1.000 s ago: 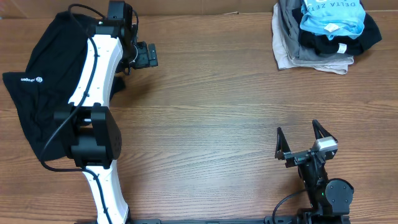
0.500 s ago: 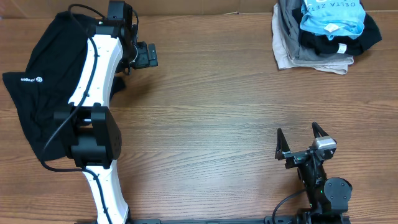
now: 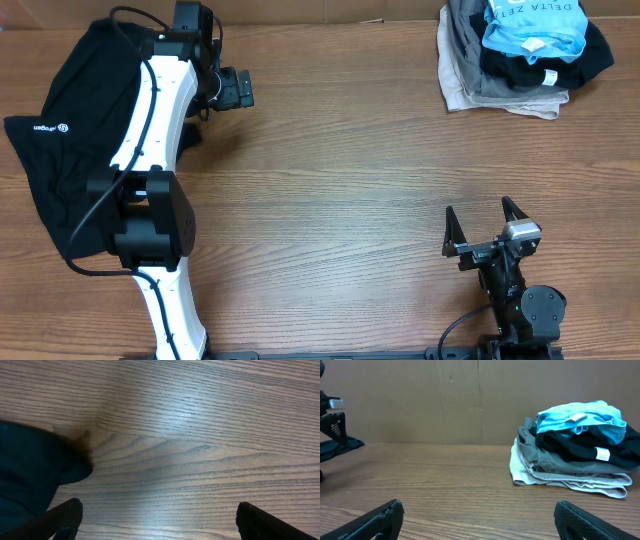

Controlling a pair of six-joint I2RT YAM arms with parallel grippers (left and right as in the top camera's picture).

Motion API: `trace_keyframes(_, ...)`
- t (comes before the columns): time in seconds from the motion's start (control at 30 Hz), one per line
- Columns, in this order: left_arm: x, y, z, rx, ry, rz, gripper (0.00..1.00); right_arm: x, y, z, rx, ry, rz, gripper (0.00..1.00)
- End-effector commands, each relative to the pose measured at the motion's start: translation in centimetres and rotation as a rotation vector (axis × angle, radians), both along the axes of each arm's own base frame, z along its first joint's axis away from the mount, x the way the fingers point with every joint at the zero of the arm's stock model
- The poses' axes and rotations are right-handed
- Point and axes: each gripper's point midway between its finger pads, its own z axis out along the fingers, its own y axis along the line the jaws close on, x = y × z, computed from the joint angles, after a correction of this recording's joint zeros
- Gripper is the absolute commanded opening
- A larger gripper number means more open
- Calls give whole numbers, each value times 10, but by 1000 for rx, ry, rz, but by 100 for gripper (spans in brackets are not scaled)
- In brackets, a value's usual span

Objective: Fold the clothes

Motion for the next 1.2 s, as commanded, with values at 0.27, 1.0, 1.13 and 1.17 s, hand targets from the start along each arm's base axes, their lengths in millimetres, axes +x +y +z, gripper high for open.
trace_keyframes(0.27, 11, -14, 151, 24, -485, -25, 100, 1, -3, -2, 3, -3, -17, 100)
trace_keyframes(1.0, -183, 5, 113, -59, -1092, -34, 100, 1, -3, -2, 2, -3, -17, 100)
trace_keyframes(1.13, -206, 13, 82, -47, -1135, -13, 100, 1, -3, -2, 2, -3, -17, 100)
trace_keyframes(1.17, -210, 15, 75, -44, -1142, -8, 100, 1, -3, -2, 2, -3, -17, 100)
